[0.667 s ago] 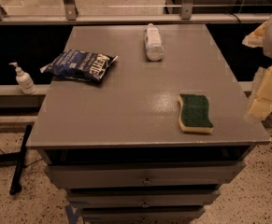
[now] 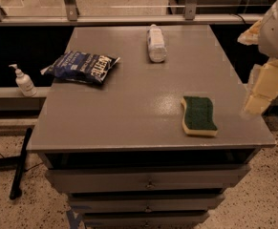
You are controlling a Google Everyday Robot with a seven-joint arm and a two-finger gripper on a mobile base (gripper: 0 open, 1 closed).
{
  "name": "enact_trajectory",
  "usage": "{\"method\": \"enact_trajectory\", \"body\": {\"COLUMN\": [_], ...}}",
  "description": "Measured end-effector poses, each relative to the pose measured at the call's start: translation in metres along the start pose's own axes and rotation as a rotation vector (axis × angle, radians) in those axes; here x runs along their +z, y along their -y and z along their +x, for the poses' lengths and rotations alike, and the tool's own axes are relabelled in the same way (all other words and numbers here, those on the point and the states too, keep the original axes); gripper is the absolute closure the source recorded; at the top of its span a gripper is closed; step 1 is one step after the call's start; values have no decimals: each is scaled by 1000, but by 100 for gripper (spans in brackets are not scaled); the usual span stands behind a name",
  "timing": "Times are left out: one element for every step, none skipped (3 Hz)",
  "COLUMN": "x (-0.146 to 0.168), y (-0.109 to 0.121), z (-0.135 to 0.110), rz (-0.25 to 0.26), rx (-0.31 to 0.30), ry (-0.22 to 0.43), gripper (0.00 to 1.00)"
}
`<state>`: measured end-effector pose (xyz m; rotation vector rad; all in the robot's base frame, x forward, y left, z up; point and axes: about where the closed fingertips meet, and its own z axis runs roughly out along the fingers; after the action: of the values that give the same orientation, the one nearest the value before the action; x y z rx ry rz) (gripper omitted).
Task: Place water bottle upright
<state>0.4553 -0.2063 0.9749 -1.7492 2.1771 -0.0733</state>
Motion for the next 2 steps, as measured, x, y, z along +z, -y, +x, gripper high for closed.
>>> {"method": "enact_trajectory", "body": {"x": [35, 69], "y": [32, 74], "z": [-33, -60], "rz": [-5, -5], "rx": [-2, 100], "ry": [31, 36], "gripper": [0, 0]}}
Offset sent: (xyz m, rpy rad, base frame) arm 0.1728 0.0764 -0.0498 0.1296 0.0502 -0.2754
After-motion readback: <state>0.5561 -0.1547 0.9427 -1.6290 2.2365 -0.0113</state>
